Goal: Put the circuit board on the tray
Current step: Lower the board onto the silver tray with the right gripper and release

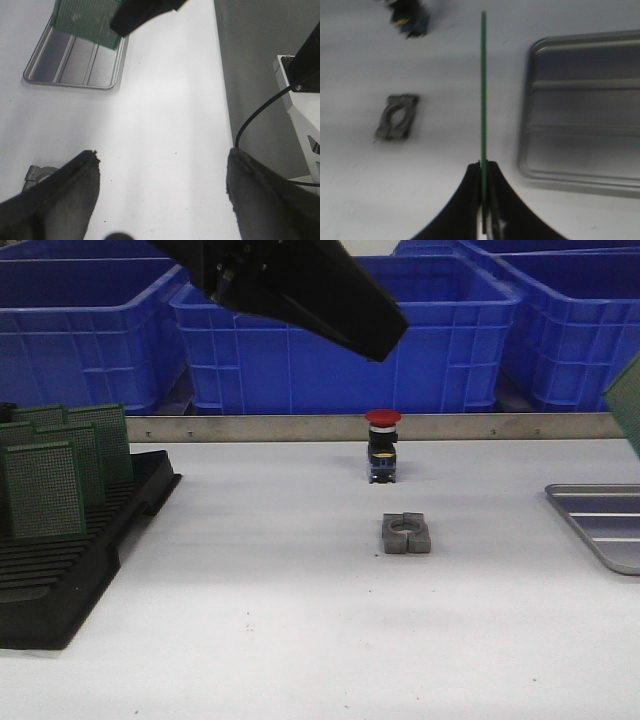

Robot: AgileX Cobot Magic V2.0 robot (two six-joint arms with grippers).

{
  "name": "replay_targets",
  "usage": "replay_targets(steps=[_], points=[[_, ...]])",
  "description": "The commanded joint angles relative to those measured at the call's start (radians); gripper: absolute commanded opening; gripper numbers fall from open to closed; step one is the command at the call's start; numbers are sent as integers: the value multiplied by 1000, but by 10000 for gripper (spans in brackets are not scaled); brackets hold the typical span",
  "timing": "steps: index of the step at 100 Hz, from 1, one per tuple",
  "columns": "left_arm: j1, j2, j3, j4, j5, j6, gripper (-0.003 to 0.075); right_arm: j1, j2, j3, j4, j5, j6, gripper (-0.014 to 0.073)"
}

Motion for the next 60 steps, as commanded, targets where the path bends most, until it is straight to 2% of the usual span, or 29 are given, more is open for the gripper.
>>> replay_targets(steps=[1, 31, 60], points=[[-7, -37, -31, -71, 5, -7, 503, -26, -9, -31, 23, -117, -1, -68], [-7, -37, -31, -71, 5, -7, 502, -27, 135, -54, 24, -223, -3, -68], [-7, -37, -31, -71, 5, -7, 502, -27, 327, -222, 24, -52, -4, -56]])
